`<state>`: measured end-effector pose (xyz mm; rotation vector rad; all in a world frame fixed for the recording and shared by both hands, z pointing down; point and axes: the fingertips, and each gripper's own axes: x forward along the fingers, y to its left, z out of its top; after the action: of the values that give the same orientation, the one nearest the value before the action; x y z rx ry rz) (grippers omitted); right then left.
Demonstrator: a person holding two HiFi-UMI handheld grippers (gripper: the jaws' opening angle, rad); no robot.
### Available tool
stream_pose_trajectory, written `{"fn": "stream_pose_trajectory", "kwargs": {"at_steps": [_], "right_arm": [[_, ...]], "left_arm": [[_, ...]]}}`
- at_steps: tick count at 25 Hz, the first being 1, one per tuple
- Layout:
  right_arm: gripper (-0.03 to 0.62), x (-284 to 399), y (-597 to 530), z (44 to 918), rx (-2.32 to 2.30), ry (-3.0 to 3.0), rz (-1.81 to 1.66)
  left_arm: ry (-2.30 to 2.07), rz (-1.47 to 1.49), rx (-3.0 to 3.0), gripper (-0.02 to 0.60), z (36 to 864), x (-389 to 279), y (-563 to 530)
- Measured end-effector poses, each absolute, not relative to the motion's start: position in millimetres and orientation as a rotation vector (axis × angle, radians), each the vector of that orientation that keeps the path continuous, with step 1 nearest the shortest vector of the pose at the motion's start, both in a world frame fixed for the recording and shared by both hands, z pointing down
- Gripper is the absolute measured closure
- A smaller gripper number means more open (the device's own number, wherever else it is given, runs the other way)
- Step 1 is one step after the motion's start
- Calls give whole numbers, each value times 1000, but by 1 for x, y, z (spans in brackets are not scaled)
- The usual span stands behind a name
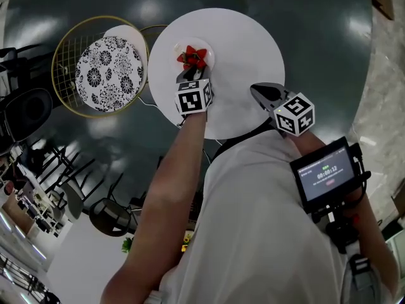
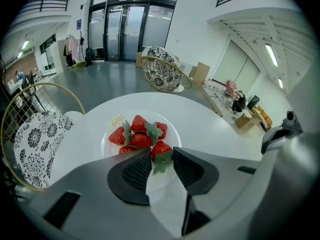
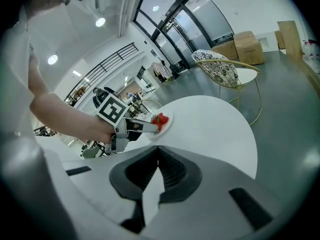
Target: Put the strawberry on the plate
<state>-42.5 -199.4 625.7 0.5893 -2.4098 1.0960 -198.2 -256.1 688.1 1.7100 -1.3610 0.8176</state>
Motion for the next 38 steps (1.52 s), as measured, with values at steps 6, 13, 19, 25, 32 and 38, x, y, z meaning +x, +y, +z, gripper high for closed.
{"fn": "stream_pose_trajectory", "kwargs": {"at_steps": [6,13,19,25,32,38], "right_arm": [[586,-46,-201,624,573,-2420,1089],[586,-49,-193,625,543,-2417,1096],[586,-47,-188,630,550,-2402,1119],[586,-48,-192,628,545,-2418,1114],[586,-52,-208,621,534,-2458,1062],[586,-58,-213,619,505,-2483,1017]], "left_arm": [[-1368,899,1683,440,684,-198,-252],[-1352,911,1688,440,688,-195,-245],[-1343,895,1706,439,687,-197,-244],[-1379,872,1723,439,678,-202,-250],[-1427,796,1747,439,659,-205,-250],[-1465,772,1754,440,646,-214,-233]]}}
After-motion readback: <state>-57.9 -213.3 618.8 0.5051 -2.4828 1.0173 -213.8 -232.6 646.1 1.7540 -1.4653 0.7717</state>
